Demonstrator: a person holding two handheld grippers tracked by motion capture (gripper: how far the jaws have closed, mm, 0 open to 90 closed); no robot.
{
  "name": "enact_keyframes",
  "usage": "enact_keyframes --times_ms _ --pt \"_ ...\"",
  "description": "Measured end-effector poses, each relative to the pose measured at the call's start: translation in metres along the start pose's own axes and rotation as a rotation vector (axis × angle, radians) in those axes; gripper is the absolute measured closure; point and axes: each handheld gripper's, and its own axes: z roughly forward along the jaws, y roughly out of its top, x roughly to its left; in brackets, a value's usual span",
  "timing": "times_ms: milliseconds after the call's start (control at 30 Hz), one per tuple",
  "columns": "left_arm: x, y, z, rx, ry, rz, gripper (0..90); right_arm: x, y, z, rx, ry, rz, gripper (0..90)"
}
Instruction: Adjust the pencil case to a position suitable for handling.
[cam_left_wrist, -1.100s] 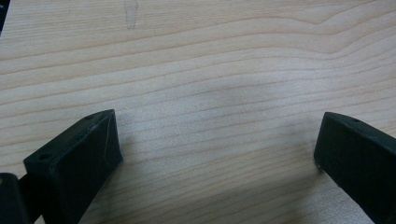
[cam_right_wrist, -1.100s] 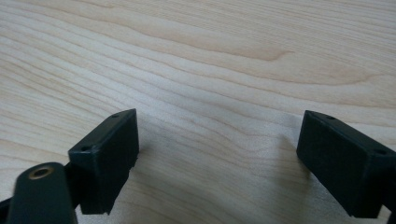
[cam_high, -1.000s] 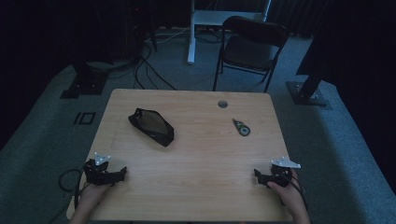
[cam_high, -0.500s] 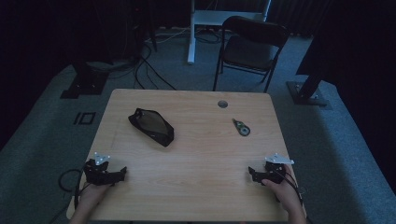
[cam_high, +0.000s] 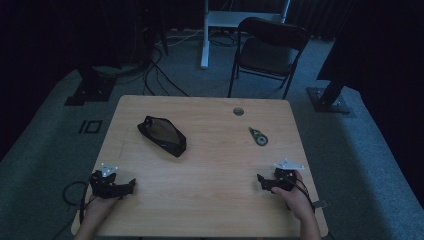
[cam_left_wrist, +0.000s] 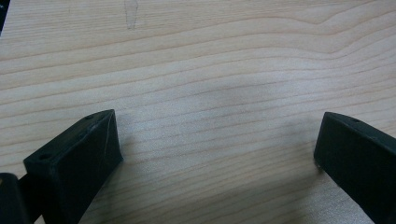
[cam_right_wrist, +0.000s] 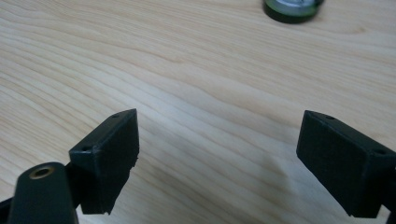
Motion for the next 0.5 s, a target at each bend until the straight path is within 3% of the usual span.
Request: enact_keyframes --times_ms 500 --pt "0.0 0.0 0.0 0.0 0.0 0.001 0.6 0.019 0.019 0.017 -0.017 0.055 -0.021 13.0"
